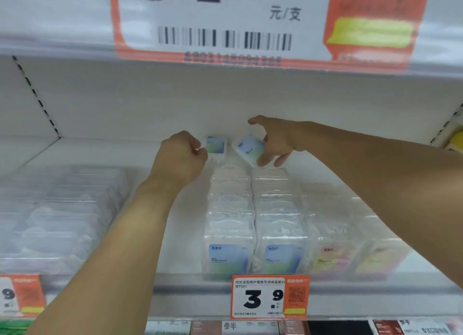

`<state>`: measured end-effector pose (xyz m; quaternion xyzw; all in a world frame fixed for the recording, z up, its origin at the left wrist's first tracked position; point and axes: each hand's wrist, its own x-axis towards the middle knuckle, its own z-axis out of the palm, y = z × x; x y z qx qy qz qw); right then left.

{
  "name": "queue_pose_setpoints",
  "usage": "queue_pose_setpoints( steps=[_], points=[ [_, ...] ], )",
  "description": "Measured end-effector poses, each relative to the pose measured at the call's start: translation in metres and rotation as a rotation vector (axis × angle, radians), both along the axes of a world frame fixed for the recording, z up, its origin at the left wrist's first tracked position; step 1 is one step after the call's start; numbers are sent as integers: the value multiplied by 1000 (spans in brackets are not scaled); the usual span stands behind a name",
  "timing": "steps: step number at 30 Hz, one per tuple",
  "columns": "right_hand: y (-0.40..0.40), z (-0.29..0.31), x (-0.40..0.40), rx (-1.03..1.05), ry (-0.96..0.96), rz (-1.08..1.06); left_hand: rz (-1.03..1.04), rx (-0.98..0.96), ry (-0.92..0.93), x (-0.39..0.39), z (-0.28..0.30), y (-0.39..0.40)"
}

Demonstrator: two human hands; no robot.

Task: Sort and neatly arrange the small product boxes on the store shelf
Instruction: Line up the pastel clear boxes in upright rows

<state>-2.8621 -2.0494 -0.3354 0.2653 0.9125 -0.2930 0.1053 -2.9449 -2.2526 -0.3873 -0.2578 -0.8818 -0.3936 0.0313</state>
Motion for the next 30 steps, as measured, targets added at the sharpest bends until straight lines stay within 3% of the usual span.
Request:
queue_pose_setpoints(
  steps=[3,8,11,18,22,30],
  points=[
    [0,0,4,71,-87,51,-12,-123,75,-13,7,22],
    [6,1,7,92,-183,81,-67,-348,-186,-31,0,44],
    [7,2,7,139,-200,96,-77,-375,-252,-41,-8,42],
    [-10,2,10,143,-146,91,-70,-23,-377,-38,-7,31],
    [-16,9,20,188,-124,75,-77,221,-559,-31,2,18],
    [17,43,63,21,317,-187,-228,274,-540,-14,45,18]
  ],
)
